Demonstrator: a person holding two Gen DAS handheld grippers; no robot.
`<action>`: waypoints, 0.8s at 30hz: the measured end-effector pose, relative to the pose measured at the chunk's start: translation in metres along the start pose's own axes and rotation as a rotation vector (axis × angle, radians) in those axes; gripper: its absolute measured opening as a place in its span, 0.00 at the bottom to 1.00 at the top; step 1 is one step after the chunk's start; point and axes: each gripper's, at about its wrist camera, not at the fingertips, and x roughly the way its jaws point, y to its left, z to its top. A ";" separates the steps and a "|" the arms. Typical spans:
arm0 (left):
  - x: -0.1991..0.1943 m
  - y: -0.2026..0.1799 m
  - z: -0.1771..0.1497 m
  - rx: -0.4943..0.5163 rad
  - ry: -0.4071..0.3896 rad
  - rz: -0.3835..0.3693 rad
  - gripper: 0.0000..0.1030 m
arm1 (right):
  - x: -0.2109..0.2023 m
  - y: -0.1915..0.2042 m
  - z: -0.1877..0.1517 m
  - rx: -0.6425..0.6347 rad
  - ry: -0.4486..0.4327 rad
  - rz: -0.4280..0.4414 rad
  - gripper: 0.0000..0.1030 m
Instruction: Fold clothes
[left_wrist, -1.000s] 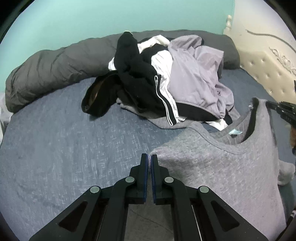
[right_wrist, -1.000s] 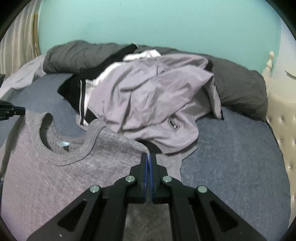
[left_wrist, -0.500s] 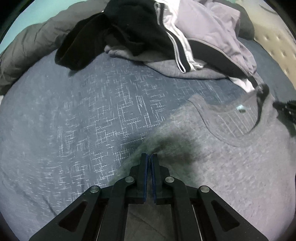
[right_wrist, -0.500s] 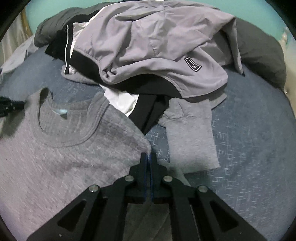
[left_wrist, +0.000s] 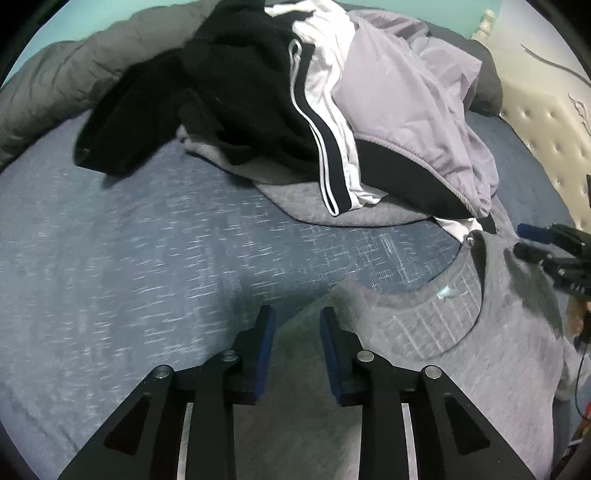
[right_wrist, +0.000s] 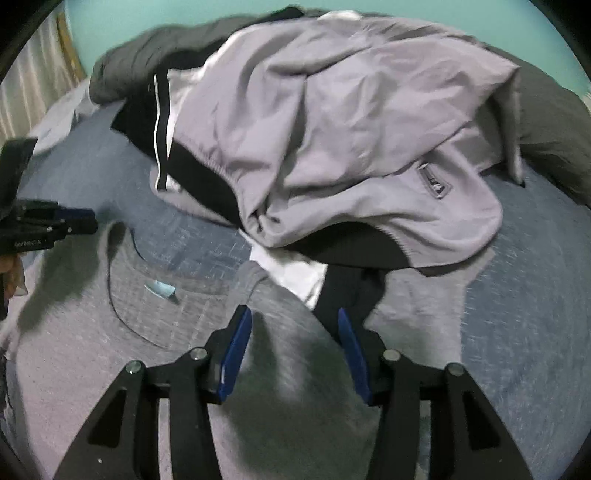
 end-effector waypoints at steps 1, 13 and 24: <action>0.006 -0.001 0.001 0.007 0.009 0.001 0.27 | 0.005 0.002 0.001 -0.006 0.009 -0.013 0.48; 0.014 -0.013 -0.010 0.117 -0.009 0.008 0.03 | 0.002 0.013 -0.008 -0.068 -0.076 -0.053 0.04; -0.022 -0.017 0.020 0.072 -0.125 0.083 0.02 | -0.036 0.006 0.015 -0.030 -0.247 -0.137 0.04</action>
